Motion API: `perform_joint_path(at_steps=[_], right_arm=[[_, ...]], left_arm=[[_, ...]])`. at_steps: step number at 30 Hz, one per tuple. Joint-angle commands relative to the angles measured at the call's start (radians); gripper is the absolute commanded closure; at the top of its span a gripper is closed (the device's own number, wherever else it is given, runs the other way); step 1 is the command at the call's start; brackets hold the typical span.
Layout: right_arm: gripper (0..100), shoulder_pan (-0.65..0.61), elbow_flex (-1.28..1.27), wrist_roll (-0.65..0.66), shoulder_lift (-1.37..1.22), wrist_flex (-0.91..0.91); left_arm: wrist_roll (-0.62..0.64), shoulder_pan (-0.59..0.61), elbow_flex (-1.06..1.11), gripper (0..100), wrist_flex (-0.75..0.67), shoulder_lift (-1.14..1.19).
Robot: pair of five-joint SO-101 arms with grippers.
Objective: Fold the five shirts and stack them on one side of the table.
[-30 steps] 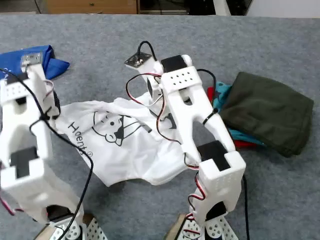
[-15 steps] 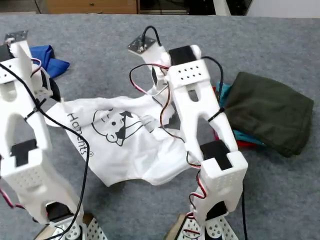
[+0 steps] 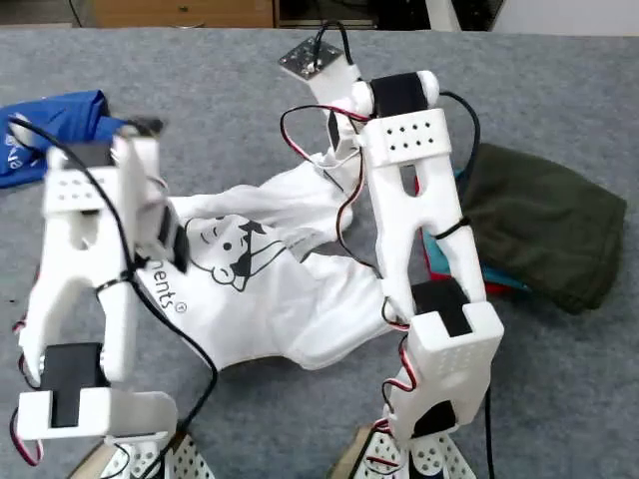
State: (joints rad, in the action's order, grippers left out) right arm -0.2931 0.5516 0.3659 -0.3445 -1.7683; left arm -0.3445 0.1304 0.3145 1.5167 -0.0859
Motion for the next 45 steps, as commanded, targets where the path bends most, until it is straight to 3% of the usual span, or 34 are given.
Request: perform_joint_path(at_steps=[1,7,13,18,24,33,38,45], right_arm=[[82.1,0.008,-0.143,-0.003,0.074,-0.006],[82.1,0.025,-0.312,-0.003,0.077,0.023],[82.1,0.081,-0.321,-0.003,0.077,0.038],[82.1,0.13,-0.325,-0.003,0.077,0.029],[82.1,0.137,-0.325,-0.003,0.077,0.029],[82.2,0.058,-0.312,-0.003,0.077,0.049],[82.1,0.018,-0.314,-0.043,0.071,0.104],[82.1,-0.025,-0.314,-0.074,0.07,0.187]], left_arm=[[0.029,-0.04,0.178,79,-0.176,-0.013],[-0.017,-0.063,0.311,79,-0.207,0.058],[-0.255,0.008,0.44,84,-0.206,0.13],[-0.476,0.186,0.494,89,-0.198,0.137],[-0.707,0.428,0.327,98,-0.02,0.137],[-0.847,0.715,0.06,98,0.138,0.137],[-0.821,0.73,0.005,98,0.192,0.137],[-0.506,0.496,-0.04,98,0.212,0.137]])
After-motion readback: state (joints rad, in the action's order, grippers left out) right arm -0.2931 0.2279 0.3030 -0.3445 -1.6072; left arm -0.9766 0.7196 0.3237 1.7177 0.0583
